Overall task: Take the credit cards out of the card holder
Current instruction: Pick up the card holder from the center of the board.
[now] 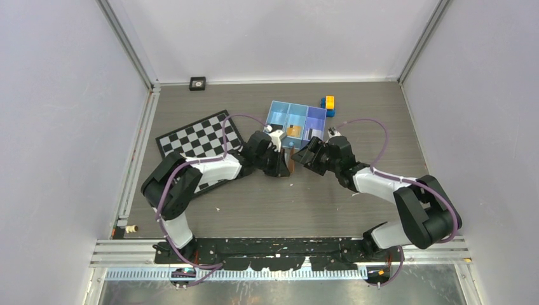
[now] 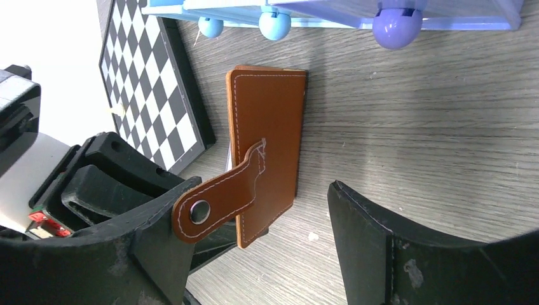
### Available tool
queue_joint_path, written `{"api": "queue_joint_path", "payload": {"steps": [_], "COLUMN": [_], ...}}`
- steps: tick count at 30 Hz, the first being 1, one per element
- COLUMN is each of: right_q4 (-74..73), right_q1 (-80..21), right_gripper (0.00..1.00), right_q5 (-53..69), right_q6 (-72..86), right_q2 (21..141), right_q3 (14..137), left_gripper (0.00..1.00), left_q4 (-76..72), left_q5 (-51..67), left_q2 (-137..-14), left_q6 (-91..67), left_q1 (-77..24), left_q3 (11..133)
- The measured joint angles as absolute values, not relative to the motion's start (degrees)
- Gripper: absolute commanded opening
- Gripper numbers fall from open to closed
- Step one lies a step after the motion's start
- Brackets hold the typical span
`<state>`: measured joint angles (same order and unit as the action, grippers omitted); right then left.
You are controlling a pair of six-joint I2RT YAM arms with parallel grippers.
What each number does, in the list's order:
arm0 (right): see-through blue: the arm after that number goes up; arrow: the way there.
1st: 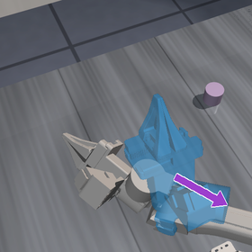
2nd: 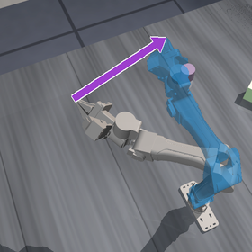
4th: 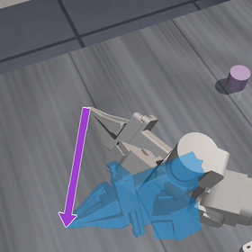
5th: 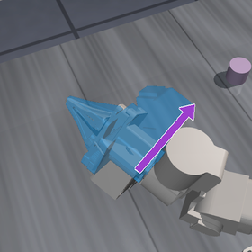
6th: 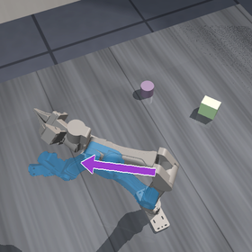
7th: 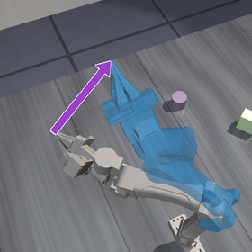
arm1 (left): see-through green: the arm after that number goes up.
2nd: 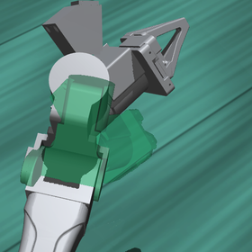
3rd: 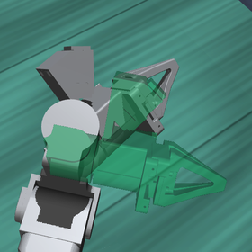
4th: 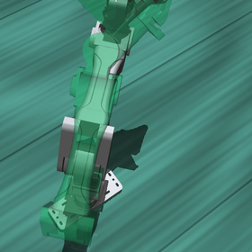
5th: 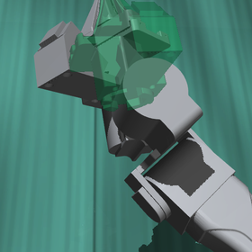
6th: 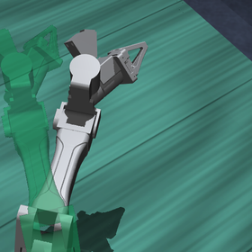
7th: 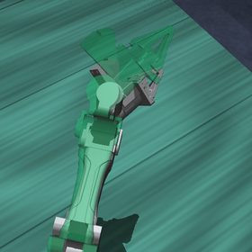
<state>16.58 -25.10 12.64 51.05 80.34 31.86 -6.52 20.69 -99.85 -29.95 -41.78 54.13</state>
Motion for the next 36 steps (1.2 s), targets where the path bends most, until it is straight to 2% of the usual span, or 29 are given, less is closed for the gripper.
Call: {"api": "queue_joint_path", "payload": {"steps": [7,11,15,18,21,26,29,32,36], "right_q4": [17.0,14.7,13.1,12.6,11.6,11.0,11.1,11.6,13.8], "right_q1": [-25.3,-26.7,-28.2,-28.5,-28.5,-28.5,-28.5,-28.5,-28.5], "right_gripper": [0.68,0.60,0.36,0.12,0.01,0.00,0.01,0.00,0.01], "right_q5": [12.8,11.6,10.0,9.5,9.2,9.1,9.7,10.5,12.2], "right_q6": [51.2,50.5,49.1,48.4,48.0,47.6,47.0,46.5,46.2], "right_q2": [84.4,85.5,85.5,85.5,86.0,86.9,86.2,82.5,74.8], "right_q3": [32.1,33.4,35.1,35.6,36.2,36.9,36.7,35.2,32.2], "left_gripper": [0.08,0.07,0.07,0.07,0.07,0.15,0.24,0.38,0.48], "left_q4": [-5.9,-5.7,-5.4,-5.2,-4.5,-3.2,-3.2,-7.3,-13.6], "left_q5": [20.8,20.8,20.8,20.6,19.7,16.5,14.9,17.2,22.0], "left_q2": [-100.8,-101.3,-101.8,-101.8,-101.0,-94.0,-88.4,-84.8,-83.8], "left_q6": [-29.6,-29.5,-29.5,-29.5,-29.5,-29.5,-30.2,-33.3,-38.9], "left_q1": [-41.8,-41.8,-41.8,-41.8,-41.8,-41.5,-40.1,-35.6,-27.8], "left_q3": [54.4,54.8,55.3,55.3,55.3,52.0,49.4,45.6,39.4]}}
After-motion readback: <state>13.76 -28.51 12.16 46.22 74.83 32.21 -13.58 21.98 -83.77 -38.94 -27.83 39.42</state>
